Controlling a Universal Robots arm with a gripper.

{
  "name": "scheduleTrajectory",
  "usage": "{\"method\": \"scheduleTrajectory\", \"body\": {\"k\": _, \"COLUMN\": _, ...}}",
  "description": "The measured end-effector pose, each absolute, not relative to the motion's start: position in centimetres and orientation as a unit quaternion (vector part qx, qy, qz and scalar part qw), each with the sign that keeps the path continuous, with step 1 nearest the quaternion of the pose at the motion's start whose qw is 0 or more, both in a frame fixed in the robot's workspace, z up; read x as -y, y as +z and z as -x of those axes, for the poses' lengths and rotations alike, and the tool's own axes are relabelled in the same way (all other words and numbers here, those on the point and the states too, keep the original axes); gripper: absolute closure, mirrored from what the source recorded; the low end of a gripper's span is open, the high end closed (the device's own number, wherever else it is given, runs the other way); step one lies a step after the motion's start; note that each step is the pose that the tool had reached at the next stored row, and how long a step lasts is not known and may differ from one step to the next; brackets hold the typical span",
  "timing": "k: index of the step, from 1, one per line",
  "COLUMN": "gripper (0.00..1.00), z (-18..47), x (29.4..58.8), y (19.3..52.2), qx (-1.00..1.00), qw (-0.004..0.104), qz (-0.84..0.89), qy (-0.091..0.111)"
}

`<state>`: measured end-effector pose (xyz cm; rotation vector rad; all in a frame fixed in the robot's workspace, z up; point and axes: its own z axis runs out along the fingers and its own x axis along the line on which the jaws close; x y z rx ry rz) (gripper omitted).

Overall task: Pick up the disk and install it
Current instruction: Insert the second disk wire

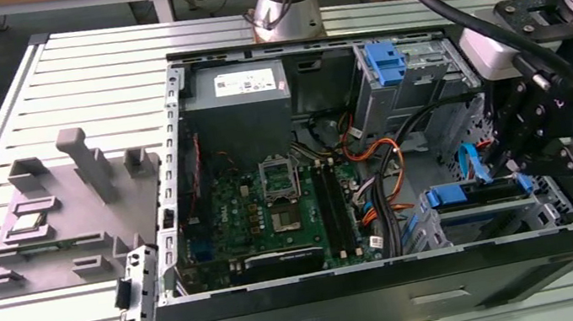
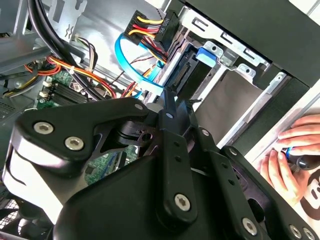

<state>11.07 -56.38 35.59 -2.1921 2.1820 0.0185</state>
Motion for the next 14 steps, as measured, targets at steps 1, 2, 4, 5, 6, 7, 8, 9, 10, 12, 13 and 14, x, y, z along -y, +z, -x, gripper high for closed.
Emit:
{"method": "scheduleTrajectory", "body": {"k": 1, "gripper": 0.76, "z": -11.07, "x": 56.38, "y": 35.70, "qx": -0.705, "qw": 0.024, "qz": 0.709, "qy": 0.006}}
{"method": "scheduleTrajectory", "body": {"k": 2, "gripper": 0.76, "z": -11.07, "x": 56.38, "y": 35.83, "qx": -0.705, "qw": 0.024, "qz": 0.709, "qy": 0.006}}
{"method": "scheduleTrajectory", "body": {"k": 4, "gripper": 0.76, "z": -11.07, "x": 56.38, "y": 35.98, "qx": -0.705, "qw": 0.024, "qz": 0.709, "qy": 0.006}}
{"method": "scheduleTrajectory", "body": {"k": 5, "gripper": 0.76, "z": -11.07, "x": 56.38, "y": 35.98, "qx": -0.705, "qw": 0.024, "qz": 0.709, "qy": 0.006}}
{"method": "scheduleTrajectory", "body": {"k": 6, "gripper": 0.76, "z": -11.07, "x": 56.38, "y": 35.98, "qx": -0.705, "qw": 0.025, "qz": 0.709, "qy": 0.006}}
{"method": "scheduleTrajectory", "body": {"k": 7, "gripper": 0.76, "z": -11.07, "x": 56.38, "y": 36.00, "qx": -0.705, "qw": 0.025, "qz": 0.709, "qy": 0.006}}
{"method": "scheduleTrajectory", "body": {"k": 8, "gripper": 0.76, "z": -11.07, "x": 56.38, "y": 36.00, "qx": -0.705, "qw": 0.025, "qz": 0.709, "qy": 0.006}}
{"method": "scheduleTrajectory", "body": {"k": 9, "gripper": 0.76, "z": -11.07, "x": 56.38, "y": 36.00, "qx": -0.705, "qw": 0.025, "qz": 0.708, "qy": 0.006}}
{"method": "scheduleTrajectory", "body": {"k": 10, "gripper": 0.76, "z": -11.08, "x": 56.35, "y": 36.00, "qx": -0.705, "qw": 0.025, "qz": 0.708, "qy": 0.006}}
{"method": "scheduleTrajectory", "body": {"k": 12, "gripper": 0.76, "z": -11.09, "x": 56.29, "y": 36.00, "qx": -0.705, "qw": 0.025, "qz": 0.708, "qy": 0.006}}
{"method": "scheduleTrajectory", "body": {"k": 13, "gripper": 0.76, "z": -11.10, "x": 56.26, "y": 36.00, "qx": -0.705, "qw": 0.025, "qz": 0.709, "qy": 0.006}}
{"method": "scheduleTrajectory", "body": {"k": 14, "gripper": 0.76, "z": -11.10, "x": 56.21, "y": 36.00, "qx": -0.705, "qw": 0.025, "qz": 0.708, "qy": 0.006}}
